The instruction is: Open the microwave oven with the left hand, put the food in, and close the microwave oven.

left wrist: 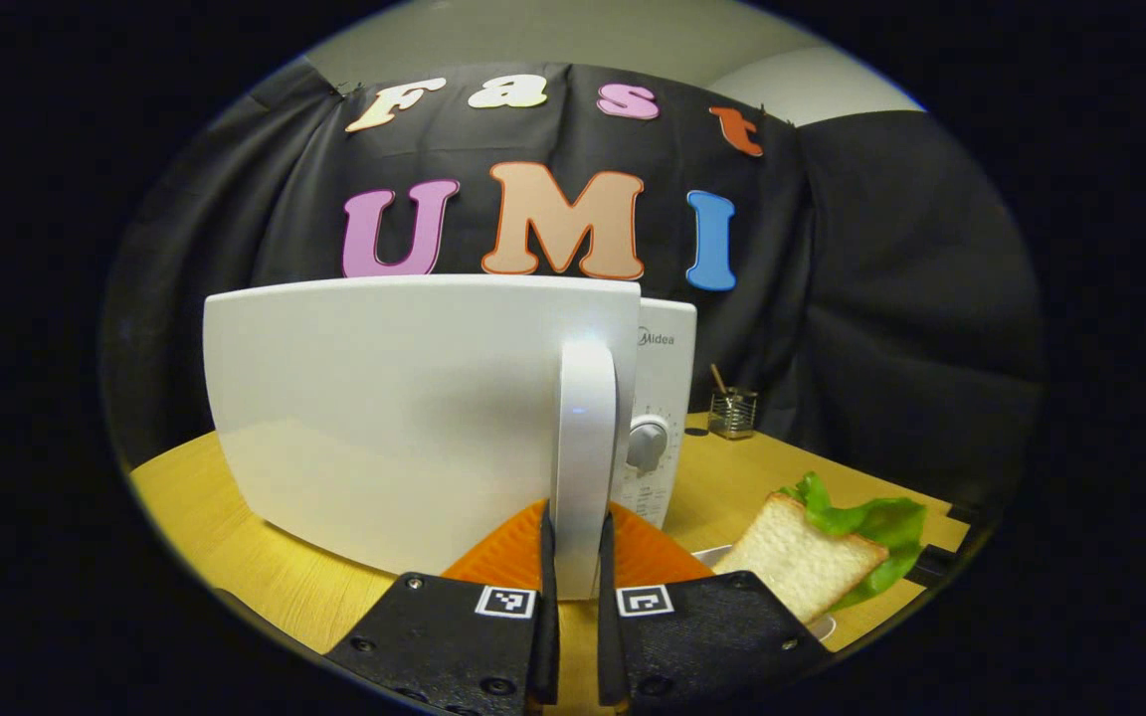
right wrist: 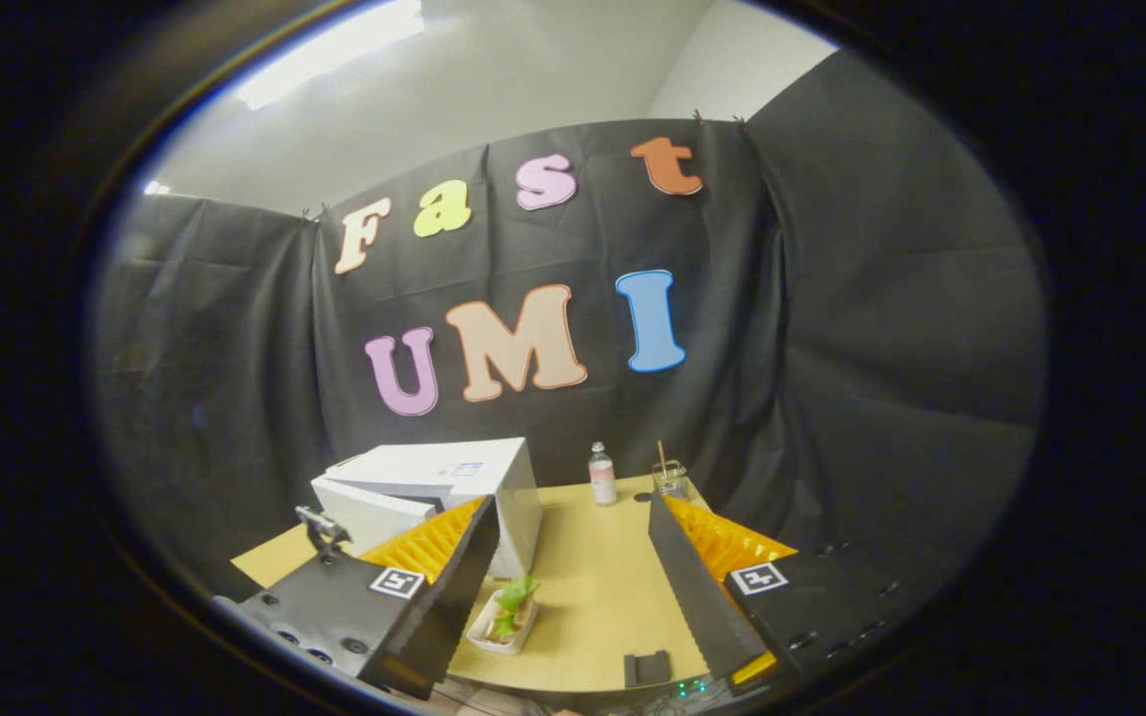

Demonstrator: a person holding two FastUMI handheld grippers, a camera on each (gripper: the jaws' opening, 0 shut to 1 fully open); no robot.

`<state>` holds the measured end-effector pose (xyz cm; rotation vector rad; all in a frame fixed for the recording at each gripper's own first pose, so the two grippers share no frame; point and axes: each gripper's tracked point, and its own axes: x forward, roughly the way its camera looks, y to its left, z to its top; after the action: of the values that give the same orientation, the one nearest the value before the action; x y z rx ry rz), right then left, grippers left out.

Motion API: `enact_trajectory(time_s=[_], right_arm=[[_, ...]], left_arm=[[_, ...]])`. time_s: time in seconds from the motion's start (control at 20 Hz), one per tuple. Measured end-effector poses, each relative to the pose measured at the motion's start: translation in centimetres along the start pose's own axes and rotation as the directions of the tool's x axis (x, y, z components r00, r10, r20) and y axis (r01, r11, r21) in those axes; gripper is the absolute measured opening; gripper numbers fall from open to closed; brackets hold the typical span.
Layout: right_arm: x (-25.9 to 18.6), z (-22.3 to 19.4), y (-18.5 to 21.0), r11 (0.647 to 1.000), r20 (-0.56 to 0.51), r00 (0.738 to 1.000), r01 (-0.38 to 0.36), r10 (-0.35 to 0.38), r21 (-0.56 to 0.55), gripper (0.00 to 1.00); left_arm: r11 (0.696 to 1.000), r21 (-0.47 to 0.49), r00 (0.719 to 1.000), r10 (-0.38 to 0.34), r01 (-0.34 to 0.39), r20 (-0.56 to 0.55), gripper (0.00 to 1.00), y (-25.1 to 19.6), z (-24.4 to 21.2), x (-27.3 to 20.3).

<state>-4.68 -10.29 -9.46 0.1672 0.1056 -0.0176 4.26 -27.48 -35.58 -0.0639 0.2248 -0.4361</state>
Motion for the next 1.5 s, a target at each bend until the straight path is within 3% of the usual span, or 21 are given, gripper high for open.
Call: enact_trajectory(time_s=[0.2,0.35,0.45,0.5,0.6,0.7,0.75,0.8,1.1,1.2,1.5], right_arm=[[0.5,-0.3,0.9,1.000,-0.001,1.000,-0.021,0.021,0.013,0.92],[0.8,-0.8,1.3,1.000,-0.013,1.000,-0.021,0.021,0.018,0.92],[1.0,-1.2,1.9,1.000,-0.022,0.999,-0.028,0.029,0.013,0.92],[1.1,-1.3,2.2,0.999,-0.022,0.999,-0.032,0.032,0.010,0.95],[1.1,-1.6,2.9,0.999,-0.026,0.999,-0.045,0.045,0.002,0.95],[1.1,-2.1,3.7,0.998,-0.035,0.998,-0.062,0.061,-0.008,0.92],[1.2,-2.2,4.0,0.998,-0.037,0.997,-0.065,0.065,-0.014,0.92],[1.3,-2.5,4.2,0.997,-0.039,0.997,-0.069,0.068,-0.019,0.92],[2.2,-3.8,5.9,0.995,-0.054,0.994,-0.096,0.095,-0.004,0.95],[2.8,-4.1,6.7,0.994,-0.057,0.992,-0.111,0.112,0.011,0.92],[4.3,-5.2,9.6,0.986,-0.075,0.983,-0.163,0.166,0.043,0.95]], left_arm=[[0.999,0.008,0.999,-0.048,0.048,-0.006,0.23,0.5,-0.1,-3.9],[0.999,0.032,1.000,-0.025,0.025,-0.013,0.31,1.7,-0.2,-6.1],[0.999,0.051,0.999,-0.013,0.015,-0.034,0.31,2.5,-0.6,-7.3],[0.998,0.054,0.999,-0.006,0.008,-0.038,0.40,2.9,-0.5,-7.9],[0.997,0.073,0.998,0.021,-0.017,-0.054,0.42,3.9,-0.5,-9.0],[0.994,0.084,0.996,0.070,-0.065,-0.054,0.70,5.9,-0.5,-10.1],[0.996,0.066,0.996,0.070,-0.067,-0.059,0.92,6.4,-0.8,-10.4],[0.997,0.047,0.996,0.063,-0.060,-0.067,0.99,6.4,-1.0,-10.9],[0.995,-0.056,0.991,0.071,-0.078,-0.118,1.00,8.6,-1.7,-14.8],[0.993,-0.076,0.987,0.085,-0.096,-0.133,1.00,9.7,-1.9,-16.4],[0.984,-0.023,0.981,0.172,-0.175,-0.095,1.00,14.3,-0.6,-21.7]])
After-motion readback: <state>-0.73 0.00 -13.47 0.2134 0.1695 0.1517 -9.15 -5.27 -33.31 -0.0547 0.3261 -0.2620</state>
